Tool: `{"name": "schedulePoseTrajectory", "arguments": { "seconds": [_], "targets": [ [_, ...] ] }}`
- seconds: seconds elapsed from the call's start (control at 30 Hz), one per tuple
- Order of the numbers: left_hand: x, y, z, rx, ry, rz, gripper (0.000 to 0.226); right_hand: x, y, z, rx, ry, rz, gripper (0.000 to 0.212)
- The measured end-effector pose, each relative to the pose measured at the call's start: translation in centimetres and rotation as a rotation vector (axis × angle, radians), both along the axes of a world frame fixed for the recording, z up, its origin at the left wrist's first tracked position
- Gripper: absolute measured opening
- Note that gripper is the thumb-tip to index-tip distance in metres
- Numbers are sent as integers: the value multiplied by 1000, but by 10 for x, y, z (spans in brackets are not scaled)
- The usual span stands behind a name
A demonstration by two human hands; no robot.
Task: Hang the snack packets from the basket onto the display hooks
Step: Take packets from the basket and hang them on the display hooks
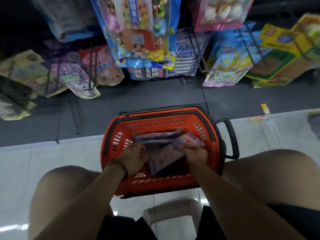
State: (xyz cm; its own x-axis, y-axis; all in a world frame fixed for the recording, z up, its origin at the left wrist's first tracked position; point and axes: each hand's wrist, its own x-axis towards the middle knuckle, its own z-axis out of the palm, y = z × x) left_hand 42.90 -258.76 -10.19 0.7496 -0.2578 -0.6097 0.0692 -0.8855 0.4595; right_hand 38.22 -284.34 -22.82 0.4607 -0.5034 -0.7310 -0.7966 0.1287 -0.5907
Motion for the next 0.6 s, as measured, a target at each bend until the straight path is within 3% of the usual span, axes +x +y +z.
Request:
{"name": "schedulePoseTrajectory", "arguments": {
  "seconds": [0.07, 0.13, 0.23, 0.33, 0.43, 0.6],
  "targets": [
    [-4, 0, 6, 21, -25, 5, 28, 0, -10, 22, -108, 1, 95, 24],
    [-12, -1, 15, 6, -59, 15, 30, 1, -13, 50, -54, -47, 145, 8],
    [-25, -5, 33, -78, -72, 44, 26, -3, -7, 101, 102, -164, 122, 15],
    [-27, -11, 47, -190, -76, 111, 37, -7, -7, 147, 195, -291, 228, 15],
    [-28, -11, 59, -471, -46, 239, 37, -14, -18, 184, 243, -450, 298, 21],
    [-55, -25, 81, -738, -35, 405, 36, -54, -26, 201, 248, -594, 275, 33]
  ]
}}
